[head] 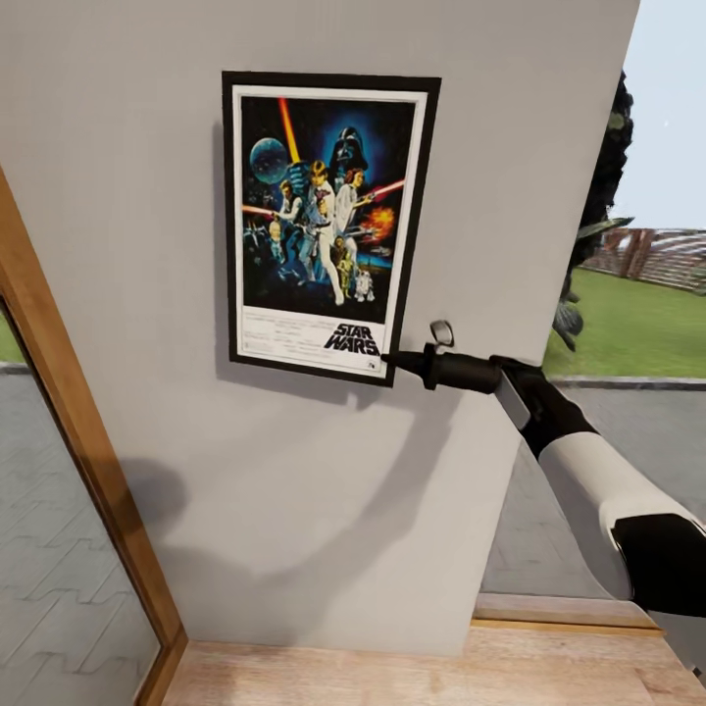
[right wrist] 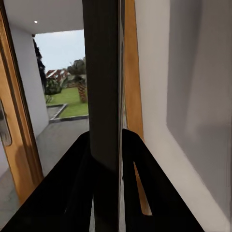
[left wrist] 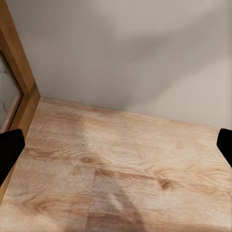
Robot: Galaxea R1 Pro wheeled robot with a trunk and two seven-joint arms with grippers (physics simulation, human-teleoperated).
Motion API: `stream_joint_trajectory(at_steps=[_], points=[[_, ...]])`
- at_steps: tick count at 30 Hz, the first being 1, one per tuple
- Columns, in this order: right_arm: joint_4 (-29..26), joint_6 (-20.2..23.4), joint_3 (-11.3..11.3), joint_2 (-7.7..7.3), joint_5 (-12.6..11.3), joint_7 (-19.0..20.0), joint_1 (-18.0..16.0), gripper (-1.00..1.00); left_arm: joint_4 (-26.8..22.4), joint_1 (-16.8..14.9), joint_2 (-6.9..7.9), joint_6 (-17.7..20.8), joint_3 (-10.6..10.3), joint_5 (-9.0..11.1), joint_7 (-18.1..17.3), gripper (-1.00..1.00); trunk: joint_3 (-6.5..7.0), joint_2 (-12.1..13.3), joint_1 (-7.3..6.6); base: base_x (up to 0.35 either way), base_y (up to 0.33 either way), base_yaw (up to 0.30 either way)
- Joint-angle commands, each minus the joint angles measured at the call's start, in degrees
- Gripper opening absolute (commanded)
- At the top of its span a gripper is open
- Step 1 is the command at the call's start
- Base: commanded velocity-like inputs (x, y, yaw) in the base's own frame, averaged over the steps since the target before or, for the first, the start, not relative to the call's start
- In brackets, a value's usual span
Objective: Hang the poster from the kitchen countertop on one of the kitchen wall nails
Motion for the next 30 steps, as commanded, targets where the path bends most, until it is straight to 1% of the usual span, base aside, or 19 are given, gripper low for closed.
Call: stream_joint_trajectory(at_steps=[1, 8, 19, 22, 23, 25, 28, 30], points=[[0.15, 0.33, 0.35, -0.08, -0.62, 0.19, -0.03, -1.00, -0.02, 0.01, -0.01, 0.08, 0.10, 0.37, -0.42, 1.00, -0.03, -0.05, 0.03, 0.000, 0.000, 0.000], [1.54, -1.43, 0.40, -0.08, -0.61, 0.33, -0.03, -1.00, -0.02, 0.01, -0.01, 0.08, 0.10, 0.36, -0.42, 1.00, -0.03, -0.05, 0.03, 0.000, 0.000, 0.000], [1.80, -1.89, 0.53, -0.08, -0.47, 0.35, 0.46, -1.00, -0.02, 0.01, -0.01, 0.08, 0.10, 0.39, -0.41, 1.00, -0.03, -0.05, 0.03, 0.000, 0.000, 0.000], [1.78, -1.90, 0.54, -0.08, 0.33, 0.35, 0.58, -1.00, -0.02, 0.01, -0.01, 0.08, 0.10, 0.37, -0.41, 1.00, -0.03, -0.05, 0.03, 0.000, 0.000, 0.000], [1.81, -1.90, 0.54, -0.08, 1.25, 0.35, 0.65, -1.00, -0.02, 0.01, -0.01, 0.08, 0.10, 0.38, -0.42, 1.00, -0.03, -0.05, 0.03, 0.000, 0.000, 0.000], [1.83, -1.91, 0.55, -0.08, 2.15, 0.35, 0.69, -1.00, -0.02, 0.01, -0.01, 0.08, 0.10, 0.38, -0.42, 1.00, -0.03, -0.05, 0.03, 0.000, 0.000, 0.000], [1.85, -1.91, 0.55, -0.08, 3.16, 0.35, 0.73, -1.00, -0.02, 0.01, -0.01, 0.08, 0.10, 0.37, -0.42, 1.00, -0.03, -0.05, 0.03, 0.000, 0.000, 0.000], [1.85, -1.91, 0.55, -0.06, 3.41, 0.35, 0.74, -1.00, -0.02, 0.01, -0.01, 0.08, 0.10, 0.36, -0.42, 1.00, -0.03, -0.05, 0.03, 0.000, 0.000, 0.000]])
